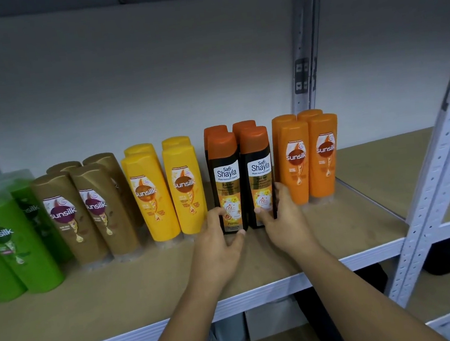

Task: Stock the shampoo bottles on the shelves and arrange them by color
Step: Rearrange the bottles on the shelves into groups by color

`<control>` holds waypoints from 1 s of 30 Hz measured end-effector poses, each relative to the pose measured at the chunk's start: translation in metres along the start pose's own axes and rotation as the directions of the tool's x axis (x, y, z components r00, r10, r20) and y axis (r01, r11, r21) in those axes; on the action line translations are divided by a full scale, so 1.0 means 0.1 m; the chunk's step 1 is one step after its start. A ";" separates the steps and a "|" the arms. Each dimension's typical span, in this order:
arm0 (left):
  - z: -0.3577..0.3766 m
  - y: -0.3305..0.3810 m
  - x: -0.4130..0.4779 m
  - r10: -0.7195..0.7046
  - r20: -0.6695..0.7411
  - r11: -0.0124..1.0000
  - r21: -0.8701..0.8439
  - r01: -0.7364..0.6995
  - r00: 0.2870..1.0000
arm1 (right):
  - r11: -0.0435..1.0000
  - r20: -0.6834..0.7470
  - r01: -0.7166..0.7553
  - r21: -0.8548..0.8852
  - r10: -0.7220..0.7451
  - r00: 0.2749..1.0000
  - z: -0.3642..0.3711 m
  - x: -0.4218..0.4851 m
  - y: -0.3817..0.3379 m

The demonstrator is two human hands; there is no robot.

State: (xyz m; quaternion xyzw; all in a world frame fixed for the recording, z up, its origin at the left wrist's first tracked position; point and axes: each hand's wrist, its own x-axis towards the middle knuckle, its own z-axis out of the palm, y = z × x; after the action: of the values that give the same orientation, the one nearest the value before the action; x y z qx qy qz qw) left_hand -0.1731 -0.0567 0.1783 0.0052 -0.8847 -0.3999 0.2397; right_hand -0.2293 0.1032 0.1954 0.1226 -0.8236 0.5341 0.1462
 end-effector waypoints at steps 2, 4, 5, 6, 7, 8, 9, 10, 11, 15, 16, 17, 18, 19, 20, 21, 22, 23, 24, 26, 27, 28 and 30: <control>-0.01 0.01 -0.01 0.005 0.005 1.000 0.011 -0.005 1.000 | 1.000 0.005 0.012 0.002 -0.012 1.000 -0.01 -0.01 0.01; -0.02 0.02 -0.01 0.027 0.018 0.999 0.023 -0.027 0.999 | 1.000 0.014 0.019 0.002 -0.019 1.000 -0.02 -0.02 0.01; -0.03 0.02 0.00 0.048 0.031 0.998 0.026 -0.049 0.998 | 1.000 0.018 0.021 0.004 -0.021 1.000 -0.01 -0.01 0.01; -0.03 0.02 0.01 0.074 0.047 0.997 0.022 -0.075 0.996 | 1.000 0.021 0.021 0.005 -0.021 1.000 0.00 -0.01 0.02; -0.03 0.02 0.02 0.095 0.065 0.995 0.019 -0.096 0.993 | 1.000 0.025 0.022 0.004 -0.022 0.999 0.01 -0.01 0.03; -0.03 0.02 0.03 0.108 0.082 0.994 0.019 -0.109 0.991 | 1.000 0.026 0.023 0.001 -0.023 0.999 0.01 -0.02 0.04; -0.04 0.02 0.04 0.112 0.097 0.993 0.023 -0.114 0.989 | 1.000 0.026 0.024 -0.003 -0.024 0.999 0.02 -0.02 0.04; -0.04 0.03 0.04 0.113 0.103 0.993 0.023 -0.116 0.988 | 1.000 0.026 0.024 -0.005 -0.024 0.999 0.02 -0.02 0.04; -0.04 0.03 0.04 0.113 0.105 0.993 0.025 -0.116 0.988 | 1.000 0.026 0.024 -0.005 -0.023 0.999 0.02 -0.01 0.04; -0.03 0.06 0.01 0.084 0.130 0.992 0.078 -0.095 0.988 | 1.000 0.029 0.030 -0.008 -0.030 0.999 0.03 0.00 0.06; -0.03 0.07 0.00 0.076 0.132 0.992 0.085 -0.088 0.988 | 0.999 0.027 0.031 -0.010 -0.030 0.999 0.03 0.00 0.07; -0.03 0.07 0.00 0.070 0.132 0.992 0.091 -0.082 0.989 | 0.999 0.024 0.032 -0.012 -0.032 0.999 0.03 0.01 0.07; -0.02 0.08 0.00 0.070 0.132 0.992 0.096 -0.083 0.989 | 0.999 0.022 0.035 -0.014 -0.034 0.999 0.03 0.01 0.08; -0.02 0.08 -0.01 0.071 0.131 0.991 0.101 -0.084 0.989 | 0.999 0.019 0.038 -0.013 -0.038 0.999 0.03 0.01 0.08; -0.02 0.08 -0.01 0.072 0.129 0.991 0.105 -0.086 0.989 | 0.999 0.017 0.042 -0.010 -0.042 0.999 0.03 0.02 0.09; -0.02 0.08 -0.01 0.072 0.128 0.990 0.108 -0.086 0.989 | 0.999 0.013 0.047 -0.005 -0.047 0.999 0.03 0.02 0.09; -0.02 0.08 -0.01 0.072 0.126 0.990 0.110 -0.086 0.989 | 0.999 0.010 0.051 -0.006 -0.051 0.999 0.03 0.02 0.10; -0.02 0.09 -0.01 0.070 0.125 0.990 0.112 -0.084 0.990 | 0.999 0.009 0.053 -0.008 -0.053 0.999 0.03 0.02 0.10; -0.02 0.09 -0.02 0.068 0.125 0.990 0.112 -0.083 0.990 | 0.998 0.009 0.055 -0.012 -0.055 0.998 0.03 0.03 0.10; -0.02 0.09 -0.02 0.067 0.127 0.990 0.112 -0.082 0.990 | 0.999 0.014 0.052 -0.013 -0.052 0.999 0.04 0.03 0.11; -0.02 0.09 -0.02 0.066 0.128 0.991 0.110 -0.080 0.990 | 0.999 0.012 0.047 -0.012 -0.046 0.999 0.04 0.03 0.12; -0.03 0.10 -0.02 0.066 0.128 0.990 0.112 -0.081 0.990 | 0.999 0.004 0.041 -0.014 -0.041 0.999 0.05 0.04 0.13; -0.03 0.10 -0.03 0.065 0.129 0.989 0.123 -0.081 0.990 | 0.999 -0.020 0.032 -0.036 -0.033 0.999 0.06 0.05 0.15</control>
State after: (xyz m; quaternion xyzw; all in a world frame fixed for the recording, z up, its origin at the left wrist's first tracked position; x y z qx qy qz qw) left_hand -0.1671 -0.0513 0.1859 -0.0369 -0.9212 -0.3330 0.1977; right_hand -0.2405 0.1038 0.1820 0.1279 -0.8293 0.5182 0.1652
